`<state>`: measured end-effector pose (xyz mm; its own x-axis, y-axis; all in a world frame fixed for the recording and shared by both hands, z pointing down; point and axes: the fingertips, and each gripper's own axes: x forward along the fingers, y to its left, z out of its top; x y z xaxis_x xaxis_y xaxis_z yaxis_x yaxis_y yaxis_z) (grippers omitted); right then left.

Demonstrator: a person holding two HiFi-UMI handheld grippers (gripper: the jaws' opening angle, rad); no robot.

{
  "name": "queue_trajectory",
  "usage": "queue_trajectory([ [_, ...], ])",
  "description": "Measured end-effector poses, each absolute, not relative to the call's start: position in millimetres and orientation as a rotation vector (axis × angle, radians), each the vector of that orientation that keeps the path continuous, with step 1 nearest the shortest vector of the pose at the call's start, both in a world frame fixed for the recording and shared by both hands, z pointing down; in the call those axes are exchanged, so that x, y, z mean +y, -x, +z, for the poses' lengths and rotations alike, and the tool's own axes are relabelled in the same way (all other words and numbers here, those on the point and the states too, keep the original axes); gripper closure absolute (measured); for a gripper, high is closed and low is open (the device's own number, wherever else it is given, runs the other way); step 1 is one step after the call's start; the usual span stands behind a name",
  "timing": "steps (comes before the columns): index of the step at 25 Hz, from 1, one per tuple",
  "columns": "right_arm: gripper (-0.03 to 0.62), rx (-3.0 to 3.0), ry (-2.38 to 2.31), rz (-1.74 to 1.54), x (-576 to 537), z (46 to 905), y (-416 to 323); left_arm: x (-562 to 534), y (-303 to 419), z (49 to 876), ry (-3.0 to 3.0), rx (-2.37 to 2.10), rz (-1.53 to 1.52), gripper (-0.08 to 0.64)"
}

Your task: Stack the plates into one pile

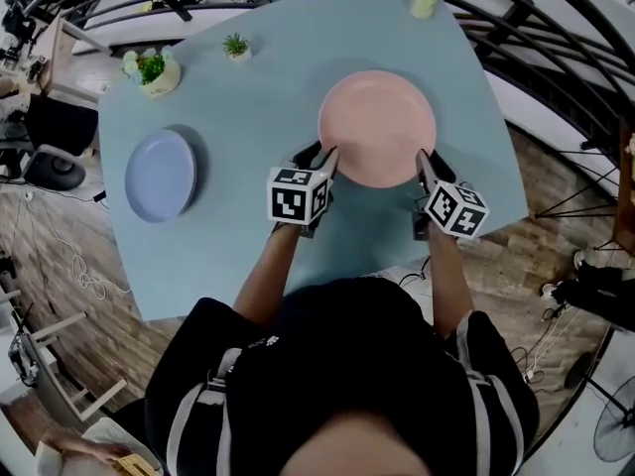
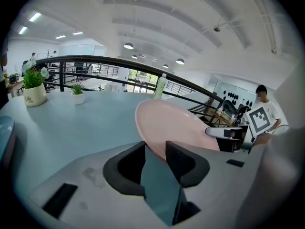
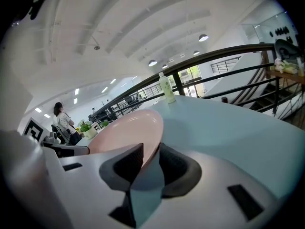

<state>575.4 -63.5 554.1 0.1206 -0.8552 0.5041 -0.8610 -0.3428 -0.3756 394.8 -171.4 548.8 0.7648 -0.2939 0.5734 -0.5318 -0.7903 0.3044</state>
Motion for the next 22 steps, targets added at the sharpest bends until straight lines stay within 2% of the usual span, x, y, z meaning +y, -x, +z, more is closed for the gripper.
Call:
queue_trajectory([
  [22,0.486,-1.987,-2.101,0.975,-151,539,-417,-220,-219,533,-2.421,-0.873,0.612,0.423],
])
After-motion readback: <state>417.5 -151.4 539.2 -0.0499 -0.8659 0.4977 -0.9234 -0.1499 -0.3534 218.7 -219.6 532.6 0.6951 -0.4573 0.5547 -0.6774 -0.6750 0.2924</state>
